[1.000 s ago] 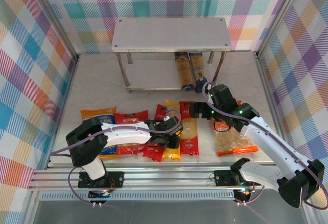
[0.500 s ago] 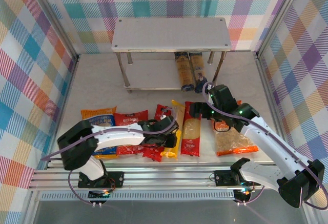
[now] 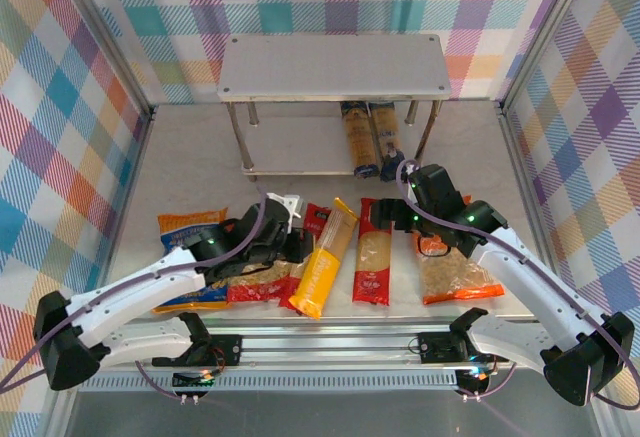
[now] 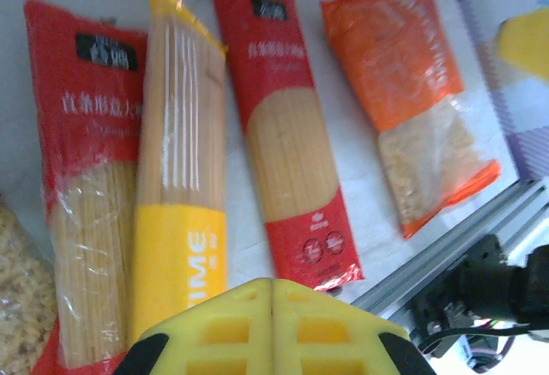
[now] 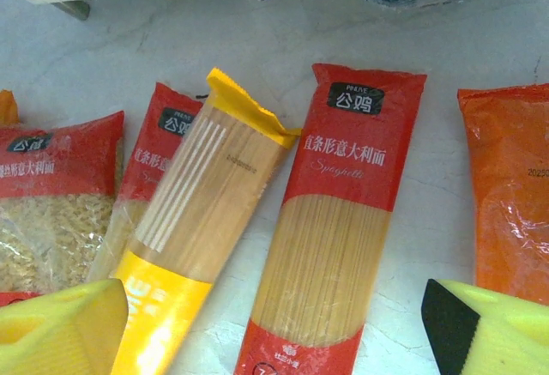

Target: Place and organize the pasta boxes and bags onto the shelf

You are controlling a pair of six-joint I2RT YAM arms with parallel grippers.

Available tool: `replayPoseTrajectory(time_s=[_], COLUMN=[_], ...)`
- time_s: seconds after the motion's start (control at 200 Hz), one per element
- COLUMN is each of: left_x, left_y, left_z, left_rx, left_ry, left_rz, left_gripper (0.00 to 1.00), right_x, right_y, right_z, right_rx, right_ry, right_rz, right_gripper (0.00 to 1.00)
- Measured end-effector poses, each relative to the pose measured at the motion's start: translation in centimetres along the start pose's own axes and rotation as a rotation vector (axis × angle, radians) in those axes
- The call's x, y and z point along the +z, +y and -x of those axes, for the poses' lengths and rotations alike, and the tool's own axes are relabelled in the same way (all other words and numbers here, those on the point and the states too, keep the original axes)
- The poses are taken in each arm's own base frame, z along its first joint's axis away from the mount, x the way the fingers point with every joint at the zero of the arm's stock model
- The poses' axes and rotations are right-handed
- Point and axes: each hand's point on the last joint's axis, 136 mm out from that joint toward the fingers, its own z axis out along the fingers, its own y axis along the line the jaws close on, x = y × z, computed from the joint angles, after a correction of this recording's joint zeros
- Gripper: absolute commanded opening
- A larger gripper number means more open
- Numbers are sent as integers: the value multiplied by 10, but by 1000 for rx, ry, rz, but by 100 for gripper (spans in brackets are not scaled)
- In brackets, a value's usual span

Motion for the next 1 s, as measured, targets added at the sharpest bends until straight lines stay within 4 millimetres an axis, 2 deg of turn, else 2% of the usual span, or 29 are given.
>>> replayPoseTrajectory(time_s=[0.065, 0.2, 0.29, 0.35, 0.465, 0.565, 0.785, 0.905, 1.0], left_x=[-6, -1, 14, 27, 50, 67, 94, 107, 112], left_y=[0, 8, 14, 15, 7, 1, -7, -8, -1], left_z=[8, 3, -12, -26, -63, -85, -119, -130, -135], left_rx=[1, 19, 49, 71, 122, 134, 156, 165, 152], left_ry=[-22, 14, 89, 146, 276, 343, 427, 450, 459], left_rz=[-3, 36, 67, 83, 91, 84, 115, 157, 193], left_gripper=[0, 32, 46, 49, 51, 55, 61, 63, 71], right_x=[-1, -2, -2, -2, -2, -2, -2, -6, -12], right_y=[0, 1, 1, 1, 1, 1, 0, 0, 1], right_z=[2, 2, 2, 2, 2, 2, 2, 2, 4], right_rx=[0, 0, 3, 4, 5, 8, 11, 11, 11], right_ry=[-5, -5, -6, -5, -5, -5, -5, -15, -34], right_rz=[0, 0, 0, -1, -1, 0, -3, 1, 7], right_gripper=[89, 89, 89, 90, 90, 90, 90, 90, 90])
